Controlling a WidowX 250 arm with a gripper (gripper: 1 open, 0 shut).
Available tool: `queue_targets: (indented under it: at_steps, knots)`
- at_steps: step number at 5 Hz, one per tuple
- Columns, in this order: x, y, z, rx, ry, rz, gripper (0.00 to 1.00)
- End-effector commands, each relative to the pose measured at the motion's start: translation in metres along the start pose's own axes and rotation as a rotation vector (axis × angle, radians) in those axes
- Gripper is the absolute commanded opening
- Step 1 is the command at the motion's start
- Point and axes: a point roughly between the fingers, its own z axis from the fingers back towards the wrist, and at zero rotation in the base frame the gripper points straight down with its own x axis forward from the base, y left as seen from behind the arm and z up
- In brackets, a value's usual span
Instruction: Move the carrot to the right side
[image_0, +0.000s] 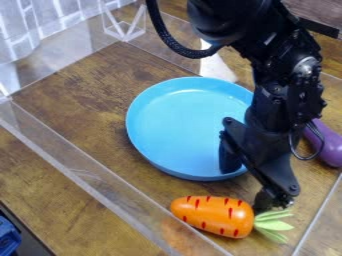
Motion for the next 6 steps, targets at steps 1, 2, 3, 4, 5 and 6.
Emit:
queue_targets:
  at_steps: [1, 2, 3, 4, 5, 6]
  knots:
    - [0.013, -0.003, 0.013, -0.003, -0.065, 0.013, 1.0]
    - [0.013, -0.001, 0.007, -0.006, -0.062, 0.033, 1.0]
    - [0.013, 0.002, 0.002, -0.007, -0.059, 0.053, 1.0]
    - [0.006, -0.009, 0.0, -0.013, -0.058, 0.045, 1.0]
    - [0.0, -0.019, -0.001, -0.019, -0.056, 0.037, 1.0]
    - [-0.004, -0.024, -0.002, -0.018, -0.052, 0.058, 1.0]
